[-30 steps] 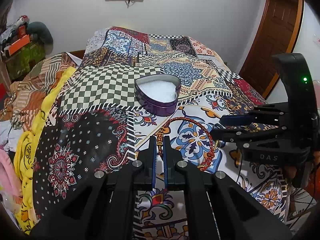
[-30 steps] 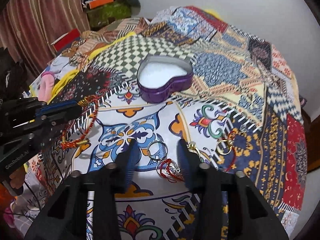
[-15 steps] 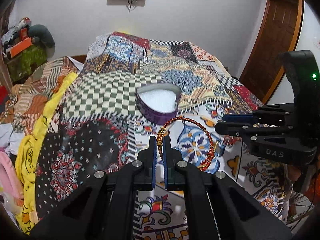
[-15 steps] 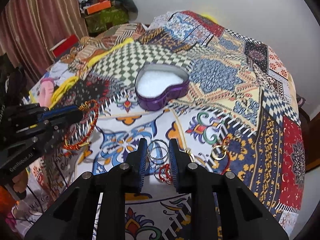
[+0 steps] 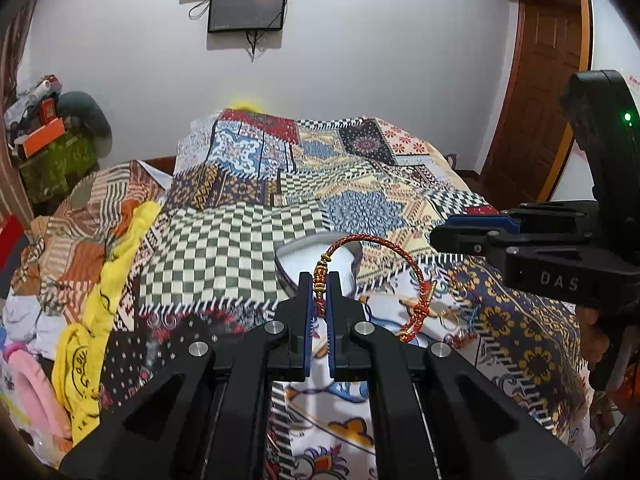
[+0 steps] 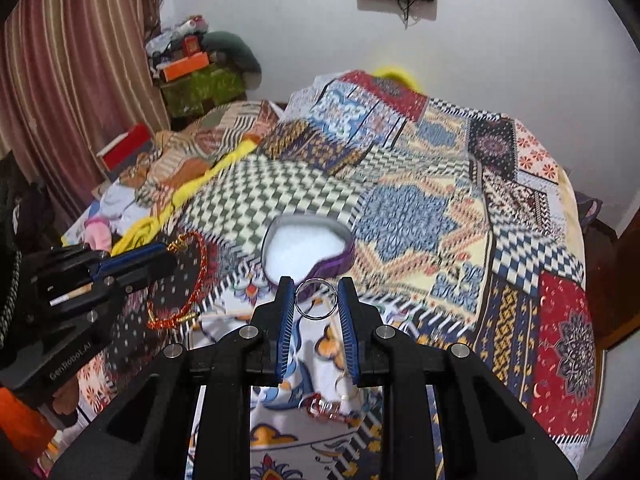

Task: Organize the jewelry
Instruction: 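Carry the bracelet in the left tool and ring in the right tool over the tin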

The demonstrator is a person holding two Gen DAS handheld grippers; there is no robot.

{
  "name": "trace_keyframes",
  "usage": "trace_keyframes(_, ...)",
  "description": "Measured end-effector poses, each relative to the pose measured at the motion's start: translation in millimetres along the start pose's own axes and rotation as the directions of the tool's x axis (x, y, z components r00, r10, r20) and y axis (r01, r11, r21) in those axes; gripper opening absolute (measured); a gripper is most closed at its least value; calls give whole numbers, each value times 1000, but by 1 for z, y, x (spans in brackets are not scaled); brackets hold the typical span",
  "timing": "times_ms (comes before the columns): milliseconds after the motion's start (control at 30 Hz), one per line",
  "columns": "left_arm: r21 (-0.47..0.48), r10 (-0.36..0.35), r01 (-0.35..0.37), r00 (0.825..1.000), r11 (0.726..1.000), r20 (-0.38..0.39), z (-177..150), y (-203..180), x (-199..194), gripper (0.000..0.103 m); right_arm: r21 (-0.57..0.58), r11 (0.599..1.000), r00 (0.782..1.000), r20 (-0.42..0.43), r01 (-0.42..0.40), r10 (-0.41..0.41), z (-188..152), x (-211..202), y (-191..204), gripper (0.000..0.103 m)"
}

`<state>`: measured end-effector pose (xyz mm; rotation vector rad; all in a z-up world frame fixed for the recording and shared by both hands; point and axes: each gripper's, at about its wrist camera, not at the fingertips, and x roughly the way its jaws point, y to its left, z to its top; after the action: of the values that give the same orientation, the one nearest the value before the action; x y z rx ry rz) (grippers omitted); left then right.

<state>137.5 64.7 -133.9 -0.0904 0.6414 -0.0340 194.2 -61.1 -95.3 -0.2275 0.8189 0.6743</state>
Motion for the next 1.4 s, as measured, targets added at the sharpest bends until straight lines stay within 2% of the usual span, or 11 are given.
trace_keyframes(300, 2, 21, -21, 1000, 1000, 10, 18, 9, 18, 4, 5, 1000, 999, 45, 0, -1, 22, 5, -5, 20)
trace_keyframes(533, -6, 42, -42, 999, 999, -14, 28, 19, 42, 4, -14, 1000, 999, 40, 1, 0, 32, 22, -4, 20)
trace_keyframes(900, -22, 28, -31, 993, 999, -115, 30, 34, 95, 4, 7, 1000, 998, -54, -12, 13, 39, 71, -13, 20)
trace_keyframes(1133, -28, 0, -6, 977, 1000, -213, 22, 37, 129, 4, 9, 1000, 993, -116, -8, 9, 41, 93, -18, 20)
trace_keyframes(1400, -38, -14, 4, 966, 999, -260, 22, 39, 148, 4, 18, 1000, 984, -177, -10, 13, 37, 111, -22, 20)
